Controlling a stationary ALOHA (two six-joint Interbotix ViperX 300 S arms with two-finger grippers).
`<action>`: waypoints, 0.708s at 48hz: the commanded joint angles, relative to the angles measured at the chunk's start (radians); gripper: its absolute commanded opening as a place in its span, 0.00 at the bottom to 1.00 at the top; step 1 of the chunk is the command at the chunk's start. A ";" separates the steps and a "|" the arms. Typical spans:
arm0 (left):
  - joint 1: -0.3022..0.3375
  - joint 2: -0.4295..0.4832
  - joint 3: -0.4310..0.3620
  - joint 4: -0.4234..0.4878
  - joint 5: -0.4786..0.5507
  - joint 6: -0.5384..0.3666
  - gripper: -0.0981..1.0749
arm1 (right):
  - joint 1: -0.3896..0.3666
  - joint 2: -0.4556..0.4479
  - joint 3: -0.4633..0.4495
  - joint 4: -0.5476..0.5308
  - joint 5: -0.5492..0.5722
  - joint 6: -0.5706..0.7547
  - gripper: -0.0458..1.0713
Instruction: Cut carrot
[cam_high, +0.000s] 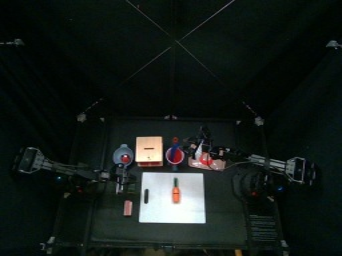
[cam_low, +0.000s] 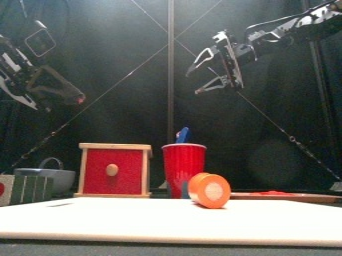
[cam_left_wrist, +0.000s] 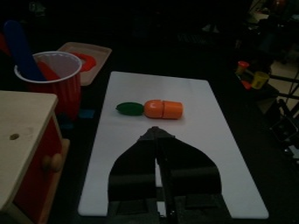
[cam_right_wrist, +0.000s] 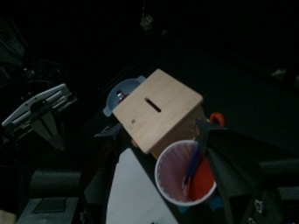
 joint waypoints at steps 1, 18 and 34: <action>0.009 0.002 -0.014 0.000 -0.005 0.000 0.32 | -0.014 0.000 -0.061 -0.003 -0.008 0.002 0.90; 0.011 0.002 -0.014 -0.002 -0.005 0.000 0.32 | -0.049 0.008 -0.143 0.031 -0.021 0.008 0.90; 0.009 0.002 -0.014 -0.002 -0.005 0.000 0.32 | -0.060 0.008 -0.215 0.031 -0.028 0.008 0.90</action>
